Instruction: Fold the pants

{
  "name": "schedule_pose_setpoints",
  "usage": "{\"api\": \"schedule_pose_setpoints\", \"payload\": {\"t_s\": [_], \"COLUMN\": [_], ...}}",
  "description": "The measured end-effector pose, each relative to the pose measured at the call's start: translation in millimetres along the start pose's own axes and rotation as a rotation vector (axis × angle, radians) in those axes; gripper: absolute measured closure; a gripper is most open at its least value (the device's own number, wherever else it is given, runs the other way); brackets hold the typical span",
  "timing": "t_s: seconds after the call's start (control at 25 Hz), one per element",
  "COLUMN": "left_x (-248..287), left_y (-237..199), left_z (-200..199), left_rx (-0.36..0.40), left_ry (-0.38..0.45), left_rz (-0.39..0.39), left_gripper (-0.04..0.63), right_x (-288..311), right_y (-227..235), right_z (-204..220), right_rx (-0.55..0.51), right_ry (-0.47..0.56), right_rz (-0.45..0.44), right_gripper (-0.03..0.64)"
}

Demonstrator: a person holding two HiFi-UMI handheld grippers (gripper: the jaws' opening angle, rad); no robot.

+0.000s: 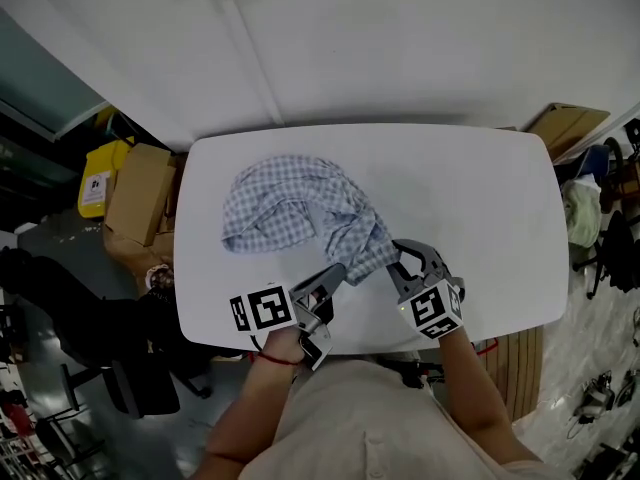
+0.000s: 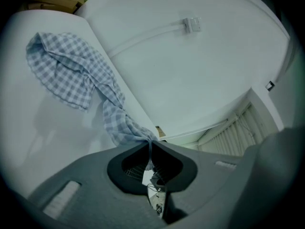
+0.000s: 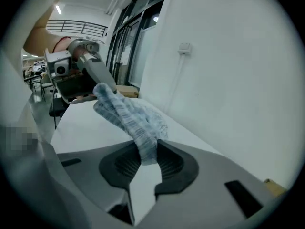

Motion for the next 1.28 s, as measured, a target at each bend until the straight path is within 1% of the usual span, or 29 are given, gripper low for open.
{"api": "schedule_pose_setpoints", "payload": {"t_s": [0.12,0.32,0.4,0.52,0.68,0.88,1.12,1.28], "left_x": [18,54,69,91,117,147,178,193], "left_y": [-6,6,11,17,27,40,55,64], "left_z": [20,63,76,92,108,119,134,146], "left_rx": [-0.004,-0.030,-0.038,-0.044,-0.014,-0.007,0.004,0.003], "left_ry": [-0.053,-0.131,-0.144,-0.148,-0.154,-0.142,-0.130,-0.141], "left_rz": [-0.013,-0.015,-0.029,-0.056,-0.085,-0.088,-0.097,-0.111], "left_gripper": [0.568,0.568,0.568,0.568,0.568,0.568,0.568,0.568], "right_x": [-10,-30,-36,-44,-56,-67,-78,-87], "right_y": [15,36,44,59,75,99,122,132], "right_z": [5,29,38,49,68,85,99,116], "right_rx": [0.009,0.109,0.114,0.089,0.053,0.004,-0.068,-0.148], "right_ry": [-0.029,-0.035,-0.046,-0.067,-0.106,-0.137,-0.176,-0.234], "right_rz": [-0.013,-0.039,-0.057,-0.085,-0.120,-0.153,-0.170,-0.180], "right_gripper": [0.526,0.528,0.529,0.529,0.531,0.531,0.531,0.531]}}
Point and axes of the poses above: the fingertips, and each gripper's own axes: x forward along the fingers, y to its right, z out of its underside, the point moved 2 cm from there along -x, backward along the fingers, and after that the axes turned 6 degrees about -z, right-handed, at the moved point
